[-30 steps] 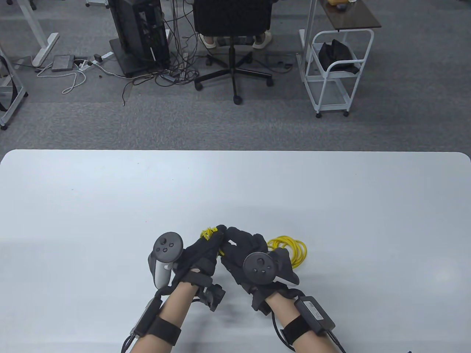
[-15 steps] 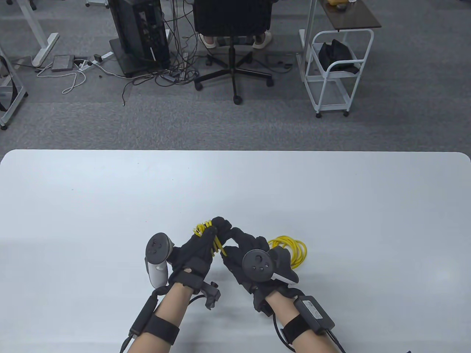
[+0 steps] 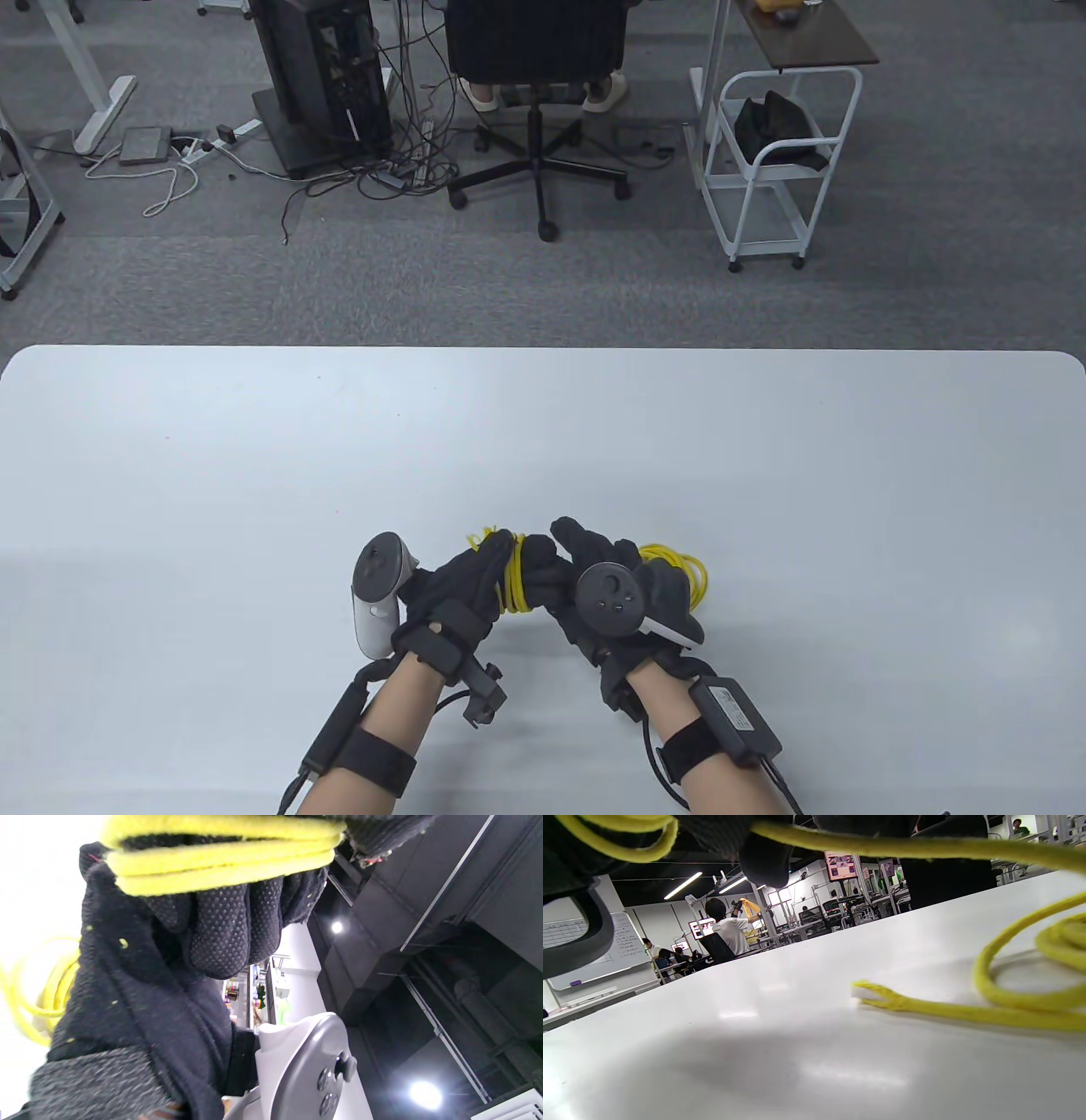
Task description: Coil the rope
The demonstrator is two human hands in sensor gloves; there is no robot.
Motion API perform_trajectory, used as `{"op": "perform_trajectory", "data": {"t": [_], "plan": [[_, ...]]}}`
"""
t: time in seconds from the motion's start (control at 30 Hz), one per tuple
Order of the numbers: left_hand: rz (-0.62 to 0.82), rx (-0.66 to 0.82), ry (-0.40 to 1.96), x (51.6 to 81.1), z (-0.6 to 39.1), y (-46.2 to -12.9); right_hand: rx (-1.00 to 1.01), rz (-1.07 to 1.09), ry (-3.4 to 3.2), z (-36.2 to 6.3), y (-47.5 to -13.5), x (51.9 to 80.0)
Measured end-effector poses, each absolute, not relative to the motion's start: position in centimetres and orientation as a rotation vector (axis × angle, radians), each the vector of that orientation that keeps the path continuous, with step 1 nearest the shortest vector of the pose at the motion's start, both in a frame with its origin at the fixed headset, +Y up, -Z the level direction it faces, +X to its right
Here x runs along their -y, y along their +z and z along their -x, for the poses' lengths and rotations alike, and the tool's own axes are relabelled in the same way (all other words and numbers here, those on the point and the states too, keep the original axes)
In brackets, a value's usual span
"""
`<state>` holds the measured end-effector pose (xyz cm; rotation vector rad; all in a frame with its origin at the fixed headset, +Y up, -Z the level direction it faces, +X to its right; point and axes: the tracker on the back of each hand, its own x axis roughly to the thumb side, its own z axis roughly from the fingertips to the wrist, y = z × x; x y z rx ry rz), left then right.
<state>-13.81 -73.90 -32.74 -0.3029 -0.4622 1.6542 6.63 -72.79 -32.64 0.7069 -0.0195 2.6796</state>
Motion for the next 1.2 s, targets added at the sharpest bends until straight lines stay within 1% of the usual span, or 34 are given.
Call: {"op": "perform_trajectory", "data": {"t": [0.43,0.67,0.8,1.0,1.2], "plan": [[0.45,0.52,1.427,74.3,12.6,-32.8,0.119,-0.575,2.656,-9.1,-33.4,71.7],[0.479,0.497,1.361,74.4,12.7,-32.8,0.138,-0.558,2.579,-9.3,-33.3,71.2],[0.533,0.49,1.278,74.7,12.7,-33.0,0.147,-0.551,2.503,-9.2,-33.2,71.0],[0.486,0.42,1.245,74.7,13.0,-33.0,0.197,-0.616,2.478,-7.6,-32.4,70.9],[0.391,0.326,1.293,74.5,13.8,-32.9,0.277,-0.701,2.497,-5.9,-31.3,70.6]]}}
